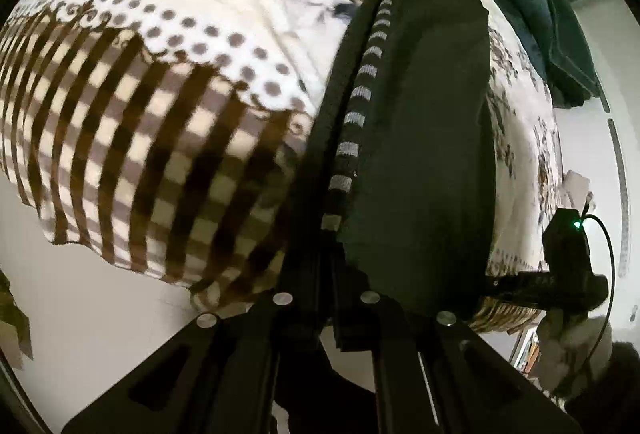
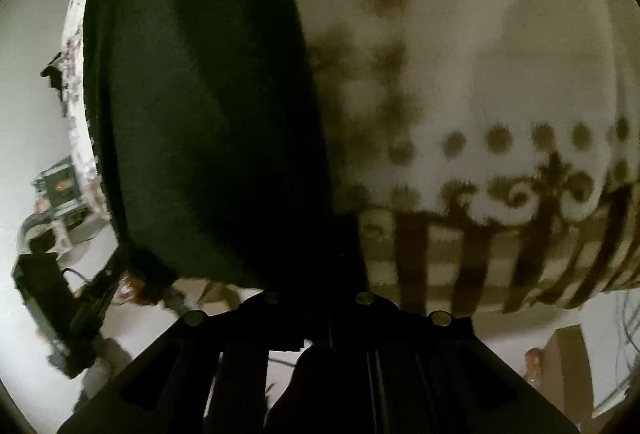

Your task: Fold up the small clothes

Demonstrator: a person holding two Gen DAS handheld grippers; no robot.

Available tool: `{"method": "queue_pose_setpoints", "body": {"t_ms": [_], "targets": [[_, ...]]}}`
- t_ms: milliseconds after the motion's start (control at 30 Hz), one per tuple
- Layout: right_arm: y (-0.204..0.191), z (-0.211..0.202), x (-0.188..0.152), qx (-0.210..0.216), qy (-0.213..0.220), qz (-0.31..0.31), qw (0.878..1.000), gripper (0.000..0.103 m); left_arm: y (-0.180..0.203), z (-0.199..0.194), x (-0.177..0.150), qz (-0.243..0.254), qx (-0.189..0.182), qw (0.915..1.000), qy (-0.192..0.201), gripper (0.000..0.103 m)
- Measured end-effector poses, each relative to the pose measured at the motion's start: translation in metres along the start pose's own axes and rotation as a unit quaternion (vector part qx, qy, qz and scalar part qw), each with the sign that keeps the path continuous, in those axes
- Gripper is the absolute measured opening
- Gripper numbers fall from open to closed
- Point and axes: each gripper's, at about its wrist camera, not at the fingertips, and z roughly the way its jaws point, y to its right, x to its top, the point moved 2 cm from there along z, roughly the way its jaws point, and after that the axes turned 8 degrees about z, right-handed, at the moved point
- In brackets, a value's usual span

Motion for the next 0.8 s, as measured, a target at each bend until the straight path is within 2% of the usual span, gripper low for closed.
{"method": "queue_pose_setpoints", "body": {"t_ms": [100,200,233,367,433,500,667,800], "targets": [[0.011,0.004,-0.002,0.016,-0.018,0.018,1.0,0.022,-0.006,0.001,0.001,-0.015,-0.008,0.9999,0.0,0.003],[0.015,0.016,-0.008,0.037,-0.036,0.035,0.998,0.022,-0.007,0.001,0.001,-0.021,-0.011,0.9997,0.0,0.003],[0.014,0.016,-0.01,0.034,-0.029,0.033,0.998,0.004,-0.006,0.001,0.0,-0.02,-0.008,0.9998,0.0,0.003],[-0.003,0.008,-0.026,-0.01,0.013,0.006,1.0,0.004,-0.006,-0.011,0.002,-0.02,-0.003,0.9998,-0.001,0.003],[-0.009,0.002,-0.035,-0.011,0.02,0.006,1.0,0.004,-0.005,-0.014,0.005,-0.015,-0.001,0.9999,-0.002,0.003],[-0.013,0.001,-0.04,-0.004,0.008,0.004,1.0,0.004,-0.004,-0.015,0.005,-0.002,0.006,0.9999,-0.008,0.003],[-0.015,0.015,-0.041,-0.023,0.0,-0.003,1.0,0.004,-0.015,0.003,0.004,0.004,0.021,0.9994,-0.025,0.003],[-0.018,0.033,-0.029,-0.037,-0.005,-0.01,0.999,0.007,-0.021,0.019,0.014,-0.005,0.009,0.9988,-0.049,0.007]]}}
